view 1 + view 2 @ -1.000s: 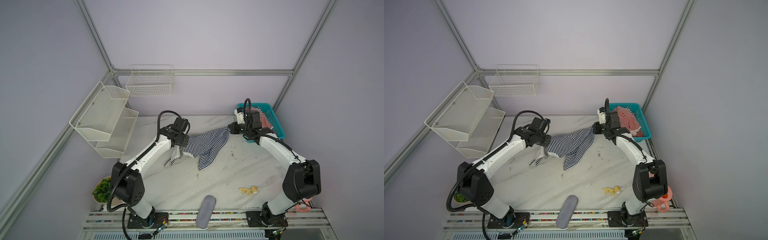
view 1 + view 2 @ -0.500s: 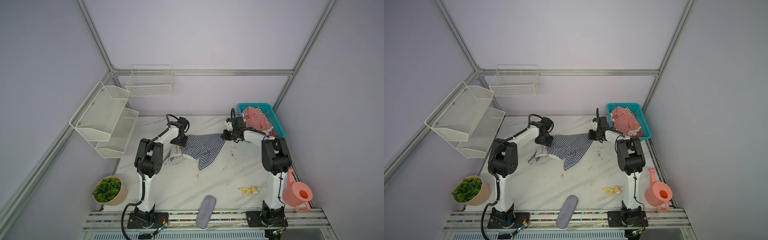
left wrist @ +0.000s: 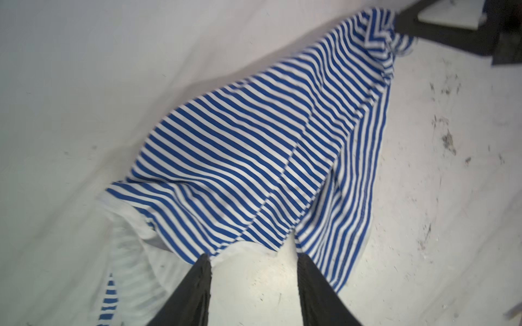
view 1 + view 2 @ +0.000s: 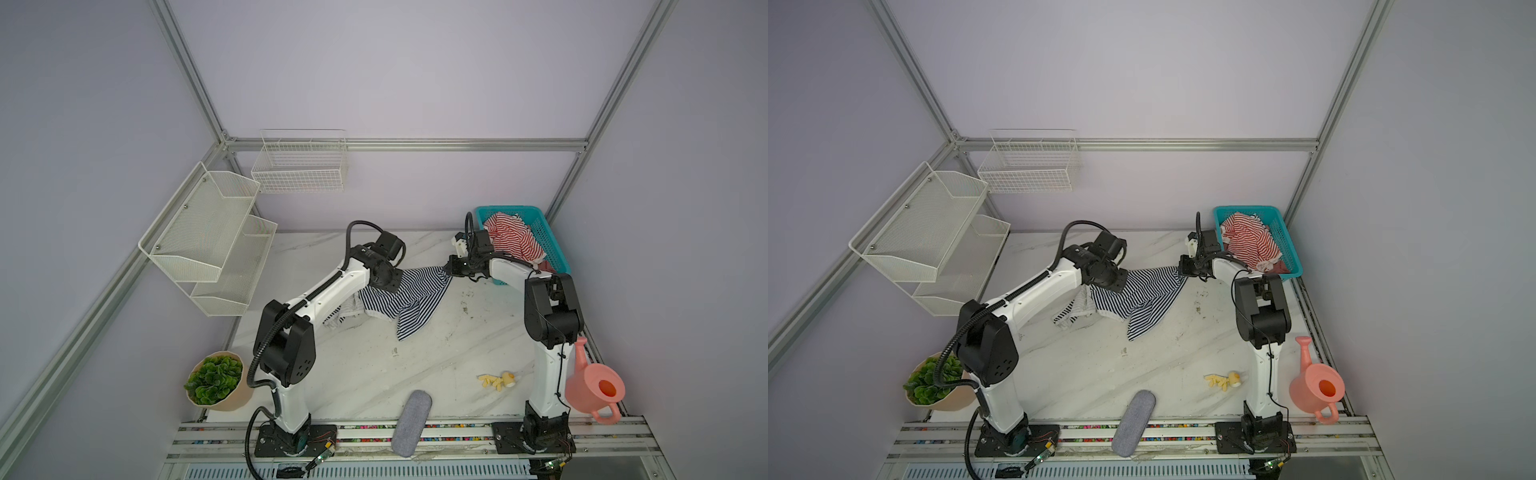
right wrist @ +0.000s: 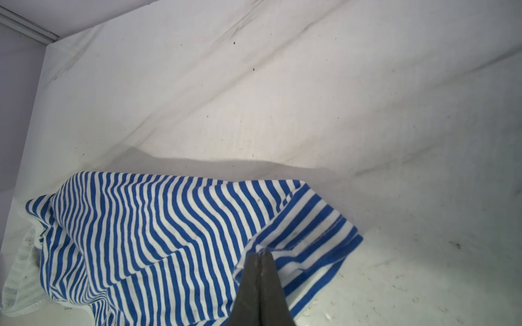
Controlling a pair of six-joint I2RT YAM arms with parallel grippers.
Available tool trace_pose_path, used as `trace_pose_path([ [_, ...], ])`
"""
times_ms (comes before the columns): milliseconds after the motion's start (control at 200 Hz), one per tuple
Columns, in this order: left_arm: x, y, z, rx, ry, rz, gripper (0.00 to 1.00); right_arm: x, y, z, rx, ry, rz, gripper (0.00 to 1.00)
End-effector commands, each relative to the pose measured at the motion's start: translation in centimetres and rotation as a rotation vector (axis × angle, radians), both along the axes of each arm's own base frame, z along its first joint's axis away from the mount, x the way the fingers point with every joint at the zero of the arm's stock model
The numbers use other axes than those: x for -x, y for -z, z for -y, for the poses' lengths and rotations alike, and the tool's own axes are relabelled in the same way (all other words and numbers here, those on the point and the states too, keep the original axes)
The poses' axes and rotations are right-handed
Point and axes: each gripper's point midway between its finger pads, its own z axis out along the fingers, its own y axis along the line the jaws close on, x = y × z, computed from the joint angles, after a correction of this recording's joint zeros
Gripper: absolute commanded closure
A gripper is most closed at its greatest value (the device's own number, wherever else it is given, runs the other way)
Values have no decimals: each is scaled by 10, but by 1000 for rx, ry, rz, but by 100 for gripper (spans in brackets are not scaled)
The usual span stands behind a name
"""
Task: Fold and stack tank tops
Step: Smooth out the tank top at the center of the table.
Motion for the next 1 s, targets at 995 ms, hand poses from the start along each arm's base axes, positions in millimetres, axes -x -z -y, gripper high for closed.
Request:
trace_pose_path([
  [995,45,118,3,-14,-98,-243,62,11,-3,4,-13,-15,-2,100],
])
